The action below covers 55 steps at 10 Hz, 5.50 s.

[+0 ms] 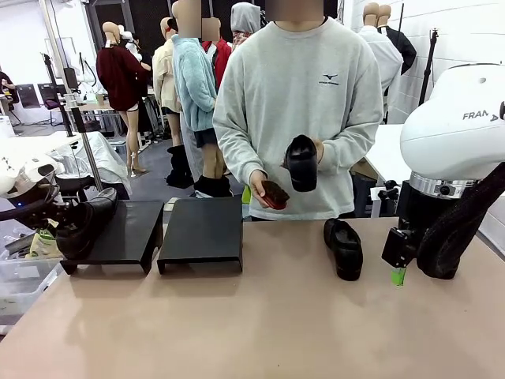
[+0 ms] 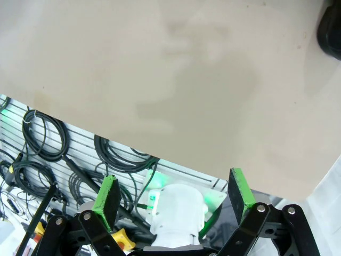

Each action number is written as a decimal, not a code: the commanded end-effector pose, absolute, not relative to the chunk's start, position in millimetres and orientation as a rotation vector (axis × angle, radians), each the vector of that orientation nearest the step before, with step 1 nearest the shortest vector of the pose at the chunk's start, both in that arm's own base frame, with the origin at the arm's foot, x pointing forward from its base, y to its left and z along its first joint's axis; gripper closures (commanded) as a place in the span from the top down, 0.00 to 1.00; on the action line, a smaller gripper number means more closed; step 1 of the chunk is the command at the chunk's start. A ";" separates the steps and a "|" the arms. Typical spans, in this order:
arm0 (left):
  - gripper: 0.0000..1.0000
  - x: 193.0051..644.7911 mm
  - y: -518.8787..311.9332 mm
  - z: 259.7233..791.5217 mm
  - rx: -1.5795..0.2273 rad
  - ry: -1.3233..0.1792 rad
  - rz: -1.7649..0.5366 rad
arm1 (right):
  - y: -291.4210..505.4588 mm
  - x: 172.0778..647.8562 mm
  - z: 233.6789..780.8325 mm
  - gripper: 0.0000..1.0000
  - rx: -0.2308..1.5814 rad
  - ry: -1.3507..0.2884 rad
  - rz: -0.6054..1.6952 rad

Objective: Organize the shoes by placing them on the stand.
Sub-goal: Place the Shoe from the middle of the table onto the Shoes Stand, then pick up one Shoe and place it in the middle of the table.

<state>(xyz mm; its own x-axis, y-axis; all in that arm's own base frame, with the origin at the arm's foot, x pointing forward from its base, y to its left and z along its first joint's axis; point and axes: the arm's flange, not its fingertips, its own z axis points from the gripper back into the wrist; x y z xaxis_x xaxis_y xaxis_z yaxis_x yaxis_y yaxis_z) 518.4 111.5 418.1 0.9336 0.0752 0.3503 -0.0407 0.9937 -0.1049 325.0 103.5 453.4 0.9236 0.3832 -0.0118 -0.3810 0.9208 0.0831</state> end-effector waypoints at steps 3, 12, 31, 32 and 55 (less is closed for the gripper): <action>1.00 506.6 100.0 454.7 -0.091 -0.411 0.053 | 105.6 324.8 453.9 1.00 0.074 0.028 0.381; 1.00 507.5 101.0 462.3 -0.102 -0.421 0.062 | 105.6 324.8 453.9 1.00 0.074 0.028 0.381; 1.00 319.7 -78.0 481.3 -0.418 -0.244 -0.390 | 105.6 324.8 453.9 1.00 0.074 0.028 0.381; 1.00 317.2 -94.5 466.7 -0.423 -0.220 -0.404 | 105.6 324.8 453.9 1.00 0.074 0.028 0.381; 1.00 333.1 -123.5 459.3 -0.418 -0.174 -0.431 | -2.1 569.7 480.0 1.00 0.145 0.096 0.452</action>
<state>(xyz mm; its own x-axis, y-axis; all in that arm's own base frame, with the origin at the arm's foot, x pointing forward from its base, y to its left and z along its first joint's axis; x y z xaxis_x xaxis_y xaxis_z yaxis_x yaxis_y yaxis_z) 334.5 -125.6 459.0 0.8902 -0.3761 0.2571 0.4480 0.8250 -0.3444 551.5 -8.0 471.4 0.8907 0.4534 -0.0325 -0.4441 0.8832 0.1506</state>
